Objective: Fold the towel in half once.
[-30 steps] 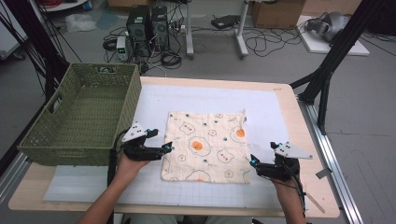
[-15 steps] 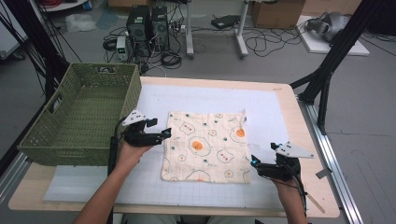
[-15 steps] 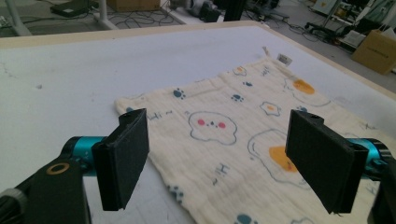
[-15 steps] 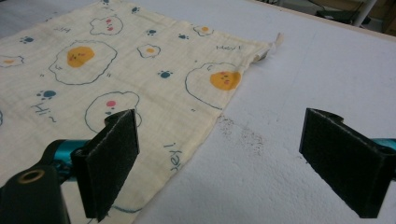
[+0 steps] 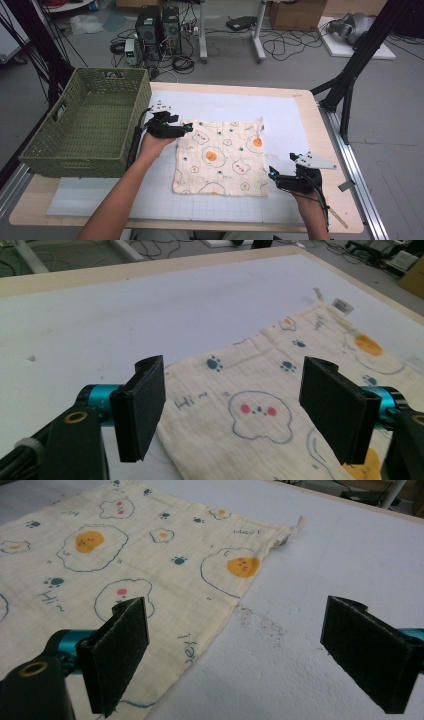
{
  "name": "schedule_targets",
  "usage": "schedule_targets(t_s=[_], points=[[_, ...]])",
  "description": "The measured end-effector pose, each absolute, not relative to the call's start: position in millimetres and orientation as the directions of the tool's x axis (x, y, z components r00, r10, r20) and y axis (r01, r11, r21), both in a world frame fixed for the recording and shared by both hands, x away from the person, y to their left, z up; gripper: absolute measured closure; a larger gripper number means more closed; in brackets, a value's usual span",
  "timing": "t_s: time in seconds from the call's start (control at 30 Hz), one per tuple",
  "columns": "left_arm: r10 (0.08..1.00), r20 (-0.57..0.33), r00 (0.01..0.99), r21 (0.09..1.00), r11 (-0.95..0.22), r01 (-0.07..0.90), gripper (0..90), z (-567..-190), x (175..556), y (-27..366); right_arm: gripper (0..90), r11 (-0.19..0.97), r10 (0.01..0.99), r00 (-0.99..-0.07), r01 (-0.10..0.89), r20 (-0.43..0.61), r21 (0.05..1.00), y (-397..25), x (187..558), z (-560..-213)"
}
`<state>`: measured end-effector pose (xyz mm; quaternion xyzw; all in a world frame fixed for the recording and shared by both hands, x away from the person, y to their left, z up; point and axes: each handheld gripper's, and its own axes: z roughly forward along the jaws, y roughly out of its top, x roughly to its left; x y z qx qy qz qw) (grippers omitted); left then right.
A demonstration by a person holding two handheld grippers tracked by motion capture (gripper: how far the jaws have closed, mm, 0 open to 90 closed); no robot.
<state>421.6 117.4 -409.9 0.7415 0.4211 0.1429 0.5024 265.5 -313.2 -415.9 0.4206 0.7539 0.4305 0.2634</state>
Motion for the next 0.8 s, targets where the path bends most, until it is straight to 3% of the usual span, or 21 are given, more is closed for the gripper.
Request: schedule_targets(t_s=[0.37, 0.7, 0.8], points=[[0.855, -0.096, 0.509, 0.81, -0.23, 0.539, 36.2, -437.6, 452.3, 112.8, 11.2, 0.269, 0.865, -0.501, 0.419, -0.026, 0.867, -313.8, 267.3, -417.4], [0.822, -0.013, 0.57, 0.788, -0.343, 0.512, 50.0, -450.1, 451.8, 99.0, 11.2, 0.267, 0.869, -0.494, 0.427, -0.024, 0.864, -315.3, 268.3, -419.6], [0.8, -0.004, 0.599, 0.789, -0.366, 0.494, 61.2, -449.6, 450.3, 97.6, 11.2, 0.264, 0.869, -0.495, 0.433, -0.018, 0.862, -314.9, 270.6, -420.3]])
